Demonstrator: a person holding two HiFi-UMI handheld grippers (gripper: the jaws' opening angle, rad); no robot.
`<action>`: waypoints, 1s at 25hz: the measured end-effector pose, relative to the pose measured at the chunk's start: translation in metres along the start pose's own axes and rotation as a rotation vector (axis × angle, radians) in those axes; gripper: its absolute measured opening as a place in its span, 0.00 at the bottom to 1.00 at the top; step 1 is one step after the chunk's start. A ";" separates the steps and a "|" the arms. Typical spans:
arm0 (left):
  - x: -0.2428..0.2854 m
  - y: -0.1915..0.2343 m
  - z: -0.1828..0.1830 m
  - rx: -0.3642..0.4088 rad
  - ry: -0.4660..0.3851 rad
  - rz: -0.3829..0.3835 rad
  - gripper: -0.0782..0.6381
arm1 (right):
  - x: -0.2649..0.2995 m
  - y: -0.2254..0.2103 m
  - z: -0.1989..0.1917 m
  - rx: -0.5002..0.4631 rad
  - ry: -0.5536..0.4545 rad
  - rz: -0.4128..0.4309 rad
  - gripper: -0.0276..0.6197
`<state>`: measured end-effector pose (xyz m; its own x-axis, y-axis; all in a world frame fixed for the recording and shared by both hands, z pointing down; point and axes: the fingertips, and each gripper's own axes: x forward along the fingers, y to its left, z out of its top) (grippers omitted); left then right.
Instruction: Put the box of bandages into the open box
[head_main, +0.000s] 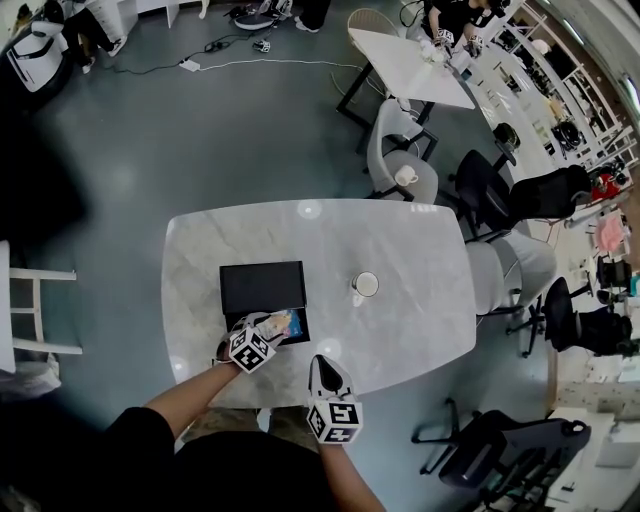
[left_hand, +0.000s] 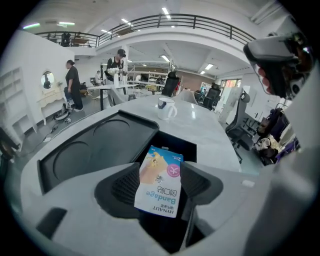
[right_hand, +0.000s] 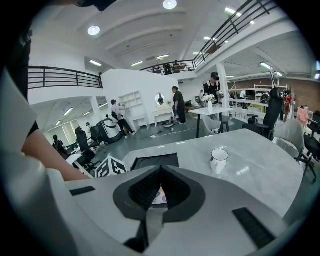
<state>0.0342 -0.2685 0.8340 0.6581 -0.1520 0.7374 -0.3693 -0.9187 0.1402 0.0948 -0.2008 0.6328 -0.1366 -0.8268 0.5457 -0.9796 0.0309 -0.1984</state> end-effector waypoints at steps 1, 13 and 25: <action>-0.001 0.000 0.002 -0.014 -0.009 0.003 0.48 | 0.000 -0.002 0.000 0.001 -0.001 0.001 0.06; -0.132 -0.017 0.078 -0.291 -0.367 0.086 0.24 | -0.022 -0.009 0.030 -0.028 -0.096 0.051 0.06; -0.276 -0.043 0.131 -0.313 -0.637 0.252 0.16 | -0.054 0.012 0.075 -0.145 -0.188 0.104 0.06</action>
<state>-0.0455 -0.2346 0.5381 0.7460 -0.6129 0.2605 -0.6657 -0.6962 0.2686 0.1018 -0.1981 0.5402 -0.2209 -0.9046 0.3646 -0.9745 0.1899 -0.1193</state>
